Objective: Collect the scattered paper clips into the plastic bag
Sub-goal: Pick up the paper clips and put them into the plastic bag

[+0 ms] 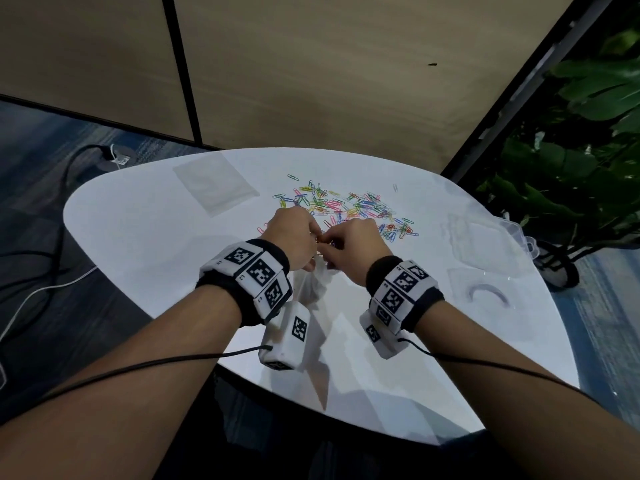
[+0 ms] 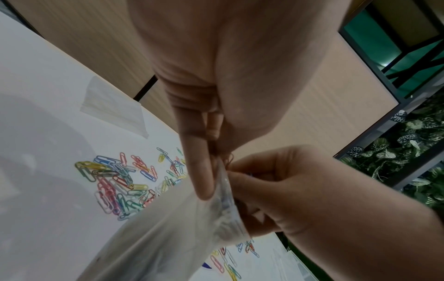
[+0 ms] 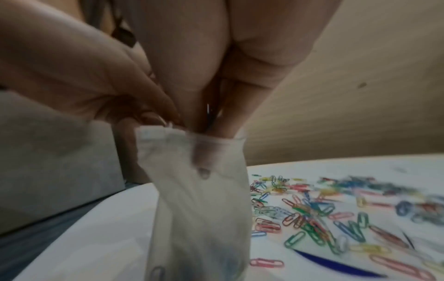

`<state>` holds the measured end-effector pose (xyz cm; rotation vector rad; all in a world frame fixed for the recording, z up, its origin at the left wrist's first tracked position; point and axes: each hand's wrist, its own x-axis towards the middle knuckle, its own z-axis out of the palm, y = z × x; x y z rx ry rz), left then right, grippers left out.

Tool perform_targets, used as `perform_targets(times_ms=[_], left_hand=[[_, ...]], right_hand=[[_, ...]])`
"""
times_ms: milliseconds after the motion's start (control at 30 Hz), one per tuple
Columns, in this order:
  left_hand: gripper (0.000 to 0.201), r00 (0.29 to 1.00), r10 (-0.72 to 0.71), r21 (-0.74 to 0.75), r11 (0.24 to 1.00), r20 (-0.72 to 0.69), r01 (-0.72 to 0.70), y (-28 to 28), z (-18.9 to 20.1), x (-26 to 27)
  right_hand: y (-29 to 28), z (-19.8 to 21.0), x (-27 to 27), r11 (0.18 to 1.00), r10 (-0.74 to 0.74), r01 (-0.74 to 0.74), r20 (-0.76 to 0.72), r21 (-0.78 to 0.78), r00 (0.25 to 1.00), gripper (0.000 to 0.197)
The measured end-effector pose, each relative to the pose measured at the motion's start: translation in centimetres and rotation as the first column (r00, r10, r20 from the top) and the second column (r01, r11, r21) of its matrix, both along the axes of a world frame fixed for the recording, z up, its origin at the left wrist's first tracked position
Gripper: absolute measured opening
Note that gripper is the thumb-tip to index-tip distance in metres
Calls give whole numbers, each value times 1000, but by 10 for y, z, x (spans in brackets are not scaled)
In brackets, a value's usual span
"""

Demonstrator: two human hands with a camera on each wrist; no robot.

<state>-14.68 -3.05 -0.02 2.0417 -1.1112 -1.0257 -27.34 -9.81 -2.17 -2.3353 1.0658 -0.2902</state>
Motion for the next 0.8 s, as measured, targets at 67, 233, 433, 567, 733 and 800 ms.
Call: perform_targets(times_ms=[67,233,433,567,733,800], left_hand=[[18,1000,-6,-3,1000,13,6,1,1,2],[22,1000,11,-4,1000,8,-11,5,2,10],[19,995,93,-25,995,-30,-94,18,4,35],[17,993,118,-27,993,-22,-118,30,7,53],[18,989,149,-24,989,10,-149,43,11,76],[18,986,169,-24,985,9,-168,46,13,84]], right_hand=[[2,2,6,999,43,-45,-82,-29,996,15],[-1,14,9,977,199,-185,-154,104,968,27],[-53,3,-16,776,-305,98,235,622,923,15],[-89,-59,-43,928,-301,369,-483,49,822,38],[-73,-105,-22,921,-291,385,-552,59,781,69],[-65,-108,-2,947,-245,317,-520,51,818,69]])
